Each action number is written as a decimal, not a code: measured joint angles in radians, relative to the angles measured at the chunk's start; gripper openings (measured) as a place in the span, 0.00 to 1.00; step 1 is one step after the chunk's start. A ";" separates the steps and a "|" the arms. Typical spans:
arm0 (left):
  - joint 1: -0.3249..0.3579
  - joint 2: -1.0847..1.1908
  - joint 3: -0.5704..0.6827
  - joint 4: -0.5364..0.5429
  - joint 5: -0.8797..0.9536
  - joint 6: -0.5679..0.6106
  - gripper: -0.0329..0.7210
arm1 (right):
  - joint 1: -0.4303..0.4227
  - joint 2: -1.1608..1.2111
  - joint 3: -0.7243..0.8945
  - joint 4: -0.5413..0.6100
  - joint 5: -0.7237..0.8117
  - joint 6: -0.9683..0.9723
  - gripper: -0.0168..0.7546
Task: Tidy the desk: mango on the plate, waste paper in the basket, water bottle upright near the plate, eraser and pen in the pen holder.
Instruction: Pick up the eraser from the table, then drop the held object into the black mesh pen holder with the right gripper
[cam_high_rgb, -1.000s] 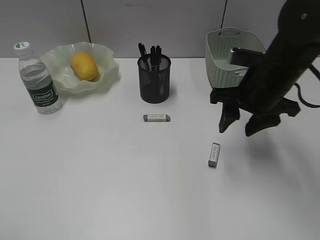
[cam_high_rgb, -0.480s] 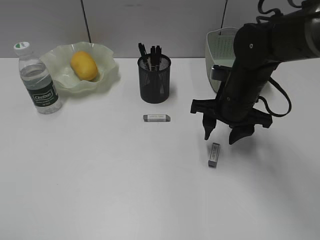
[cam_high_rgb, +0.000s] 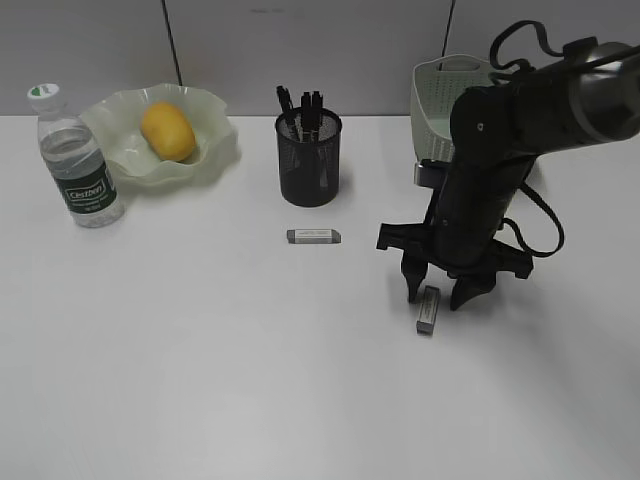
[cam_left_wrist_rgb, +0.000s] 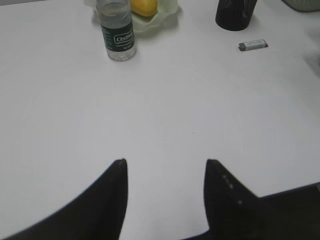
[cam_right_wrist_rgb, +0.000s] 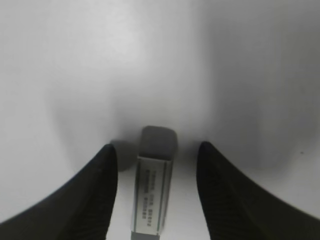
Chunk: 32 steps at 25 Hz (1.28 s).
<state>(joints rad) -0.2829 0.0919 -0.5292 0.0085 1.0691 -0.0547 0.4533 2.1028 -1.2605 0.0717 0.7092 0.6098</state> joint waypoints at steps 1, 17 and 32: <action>0.000 0.000 0.000 -0.001 0.000 0.000 0.54 | 0.000 0.002 -0.002 0.000 -0.001 0.000 0.56; 0.000 0.000 0.000 0.003 0.000 0.000 0.54 | 0.000 0.003 -0.088 0.029 0.014 -0.128 0.25; 0.000 0.000 0.000 0.004 0.000 0.000 0.54 | 0.000 -0.023 -0.489 0.036 -0.298 -0.244 0.25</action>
<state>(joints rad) -0.2829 0.0919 -0.5292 0.0124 1.0691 -0.0547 0.4533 2.0799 -1.7496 0.1073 0.4112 0.3660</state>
